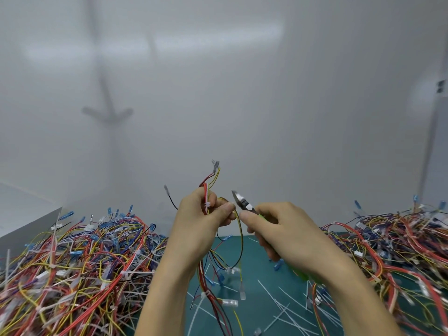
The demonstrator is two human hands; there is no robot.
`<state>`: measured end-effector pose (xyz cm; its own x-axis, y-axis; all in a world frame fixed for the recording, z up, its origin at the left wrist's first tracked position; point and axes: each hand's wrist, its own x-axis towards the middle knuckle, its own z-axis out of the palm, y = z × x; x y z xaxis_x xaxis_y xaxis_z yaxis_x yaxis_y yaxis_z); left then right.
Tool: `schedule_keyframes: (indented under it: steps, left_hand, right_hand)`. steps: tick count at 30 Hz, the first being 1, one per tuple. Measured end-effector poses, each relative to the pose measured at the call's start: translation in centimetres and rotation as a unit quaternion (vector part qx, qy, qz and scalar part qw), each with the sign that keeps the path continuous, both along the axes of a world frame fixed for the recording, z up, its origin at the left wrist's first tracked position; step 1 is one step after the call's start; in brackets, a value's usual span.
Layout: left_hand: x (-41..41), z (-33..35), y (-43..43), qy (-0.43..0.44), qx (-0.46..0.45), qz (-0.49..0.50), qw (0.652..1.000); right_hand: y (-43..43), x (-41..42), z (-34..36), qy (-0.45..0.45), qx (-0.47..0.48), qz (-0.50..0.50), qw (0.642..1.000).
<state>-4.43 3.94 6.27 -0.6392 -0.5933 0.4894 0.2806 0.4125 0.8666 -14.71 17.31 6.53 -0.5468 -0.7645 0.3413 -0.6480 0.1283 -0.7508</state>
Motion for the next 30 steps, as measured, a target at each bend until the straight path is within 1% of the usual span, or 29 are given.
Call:
schedule_keyframes:
  steps: [3,8,10,14,16,19,21,23,25,27,30]
  left_hand:
    - [-0.2,0.0,0.3,-0.005,0.005,0.003,1.0]
    - [-0.8,0.0,0.4,-0.088,0.06,-0.012,0.994]
    - [-0.9,-0.1,0.3,-0.107,0.072,-0.009,0.992]
    - [-0.7,-0.2,0.3,-0.118,0.072,-0.026,0.99]
    - [-0.6,-0.3,0.4,-0.127,0.069,-0.046,0.988]
    - [-0.8,-0.3,0.4,-0.123,0.11,-0.08,0.983]
    - [-1.0,-0.3,0.3,-0.118,0.125,-0.109,0.979]
    - [-1.0,-0.2,0.4,-0.119,0.138,-0.134,0.974]
    - [-0.9,-0.1,0.5,-0.135,0.129,-0.147,0.971]
    - [-0.6,0.0,0.7,-0.169,0.084,-0.143,0.971]
    - [0.1,0.1,0.9,-0.211,0.016,-0.169,0.963]
  right_hand:
    - [-0.2,0.3,0.1,-0.001,-0.032,-0.011,0.999]
    - [-0.7,0.6,-0.2,0.013,-0.046,-0.041,0.998]
    - [-0.8,0.6,-0.2,0.015,-0.044,-0.035,0.998]
    - [-0.9,0.9,-0.4,0.028,-0.022,-0.014,0.999]
    - [-1.1,1.1,-0.4,0.006,-0.03,0.013,0.999]
    - [-1.3,1.6,-0.4,-0.057,-0.063,0.064,0.994]
    - [-1.6,1.8,-0.5,-0.075,-0.084,0.064,0.992]
    - [-1.9,1.7,-0.7,-0.07,-0.098,0.042,0.992]
    - [-2.2,1.5,-1.0,-0.052,-0.11,0.01,0.992]
    - [-2.3,1.1,-1.0,-0.054,-0.14,-0.02,0.989]
    - [-2.1,0.4,-0.9,-0.076,-0.182,-0.063,0.978]
